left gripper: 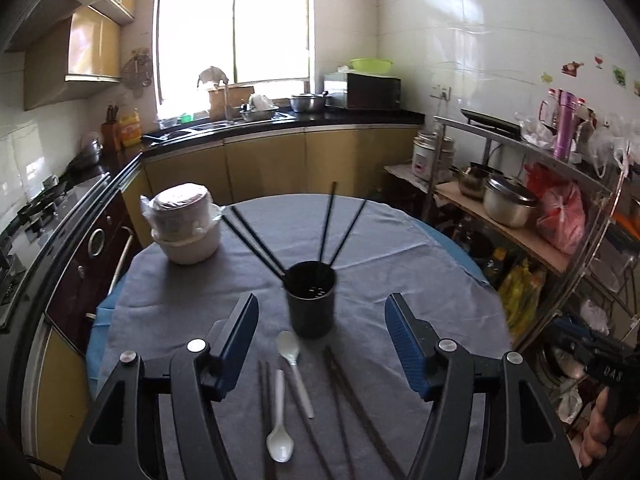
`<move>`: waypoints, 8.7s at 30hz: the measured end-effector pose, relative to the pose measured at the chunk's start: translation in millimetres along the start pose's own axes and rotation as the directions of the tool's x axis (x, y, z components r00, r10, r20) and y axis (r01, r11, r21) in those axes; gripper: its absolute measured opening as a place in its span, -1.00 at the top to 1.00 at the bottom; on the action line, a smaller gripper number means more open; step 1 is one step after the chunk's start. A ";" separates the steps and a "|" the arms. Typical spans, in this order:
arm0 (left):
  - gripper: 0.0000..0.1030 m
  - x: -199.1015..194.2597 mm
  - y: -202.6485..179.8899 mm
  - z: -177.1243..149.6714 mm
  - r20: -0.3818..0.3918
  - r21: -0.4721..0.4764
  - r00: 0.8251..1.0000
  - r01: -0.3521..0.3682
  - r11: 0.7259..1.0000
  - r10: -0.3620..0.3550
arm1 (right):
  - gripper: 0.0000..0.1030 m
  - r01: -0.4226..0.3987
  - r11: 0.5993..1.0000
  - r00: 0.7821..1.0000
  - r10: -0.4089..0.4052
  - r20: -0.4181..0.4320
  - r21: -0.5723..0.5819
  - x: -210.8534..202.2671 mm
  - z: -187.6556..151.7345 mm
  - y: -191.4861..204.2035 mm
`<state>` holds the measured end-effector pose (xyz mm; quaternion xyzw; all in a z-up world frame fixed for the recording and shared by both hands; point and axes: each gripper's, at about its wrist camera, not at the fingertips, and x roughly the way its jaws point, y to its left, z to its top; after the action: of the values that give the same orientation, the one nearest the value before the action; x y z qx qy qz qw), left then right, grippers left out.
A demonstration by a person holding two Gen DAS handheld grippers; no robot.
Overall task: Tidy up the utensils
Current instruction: 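Grasp a white plastic spoon with the right tool while the left tool approaches another spoon, then grasp the second white spoon by its handle with the left tool, then lift both spoons and carry them over the black cup, then lower both spoons into the black cup and open both tools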
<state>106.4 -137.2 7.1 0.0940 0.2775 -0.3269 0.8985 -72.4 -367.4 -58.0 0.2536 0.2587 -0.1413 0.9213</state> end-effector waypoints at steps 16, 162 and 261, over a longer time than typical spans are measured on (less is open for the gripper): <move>-0.81 -92.4 -5.6 -34.0 0.102 0.036 0.982 -0.163 0.986 0.158 | -0.03 -0.123 0.990 0.989 0.117 -0.089 -0.072 -13.5 -22.9 41.7; 0.85 47.4 60.2 -84.5 -0.236 -0.190 0.951 0.155 0.970 -0.198 | 0.82 -0.263 0.965 0.948 0.255 -0.190 -0.019 172.5 13.9 62.9; 0.95 152.4 84.5 56.6 -0.168 -0.081 0.981 -0.113 0.990 0.099 | 0.82 -0.140 0.884 0.918 0.285 0.277 -0.446 269.2 81.3 168.8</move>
<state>281.5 -173.7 -32.4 0.0944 0.3595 -0.2568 0.8921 249.0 -305.7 -79.1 0.0503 0.0929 -0.0203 0.9942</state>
